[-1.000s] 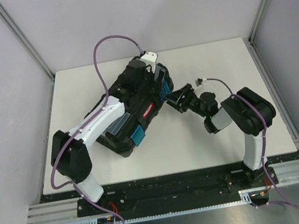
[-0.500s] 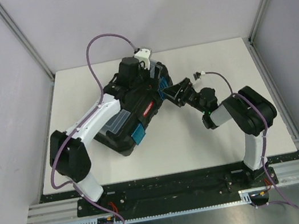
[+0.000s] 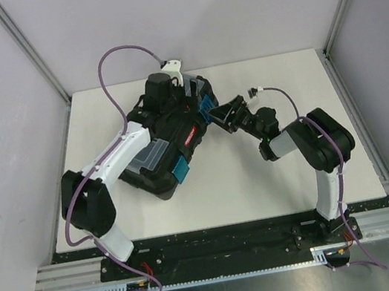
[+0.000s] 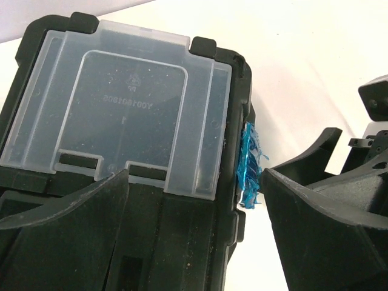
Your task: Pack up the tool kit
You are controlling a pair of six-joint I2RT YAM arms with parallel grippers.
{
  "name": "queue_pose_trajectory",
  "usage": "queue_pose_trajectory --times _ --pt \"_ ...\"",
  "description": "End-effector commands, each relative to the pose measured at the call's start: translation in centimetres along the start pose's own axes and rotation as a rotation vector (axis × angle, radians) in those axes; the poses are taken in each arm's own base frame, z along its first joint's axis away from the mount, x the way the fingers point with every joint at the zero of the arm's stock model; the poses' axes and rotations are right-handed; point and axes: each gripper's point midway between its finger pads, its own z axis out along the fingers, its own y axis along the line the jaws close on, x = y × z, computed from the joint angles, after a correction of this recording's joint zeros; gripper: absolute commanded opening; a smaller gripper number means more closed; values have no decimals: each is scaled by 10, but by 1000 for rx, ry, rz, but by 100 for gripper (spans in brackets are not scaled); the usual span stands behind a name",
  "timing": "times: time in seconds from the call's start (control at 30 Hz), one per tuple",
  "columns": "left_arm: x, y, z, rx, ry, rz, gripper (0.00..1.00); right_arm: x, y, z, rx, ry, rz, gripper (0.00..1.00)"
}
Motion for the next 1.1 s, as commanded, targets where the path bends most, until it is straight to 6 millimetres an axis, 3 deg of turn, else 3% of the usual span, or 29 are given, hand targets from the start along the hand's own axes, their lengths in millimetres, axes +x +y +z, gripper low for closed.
queue_pose_trajectory --times 0.0,0.1,0.23,0.6,1.07 --pt "84 58 -3 -201 265 -48 98 -31 91 -7 -343 -93 -137 81" --pt "95 61 1 -209 298 -67 98 -31 89 -14 -331 -91 -132 76" --pt "100 61 4 -200 319 -79 97 -28 74 -21 -287 -84 -113 79" --pt "101 52 9 -137 331 -63 96 -15 30 1 -226 -42 -55 84" --pt "103 50 8 -122 339 -54 96 -19 0 11 -162 -61 3 83"
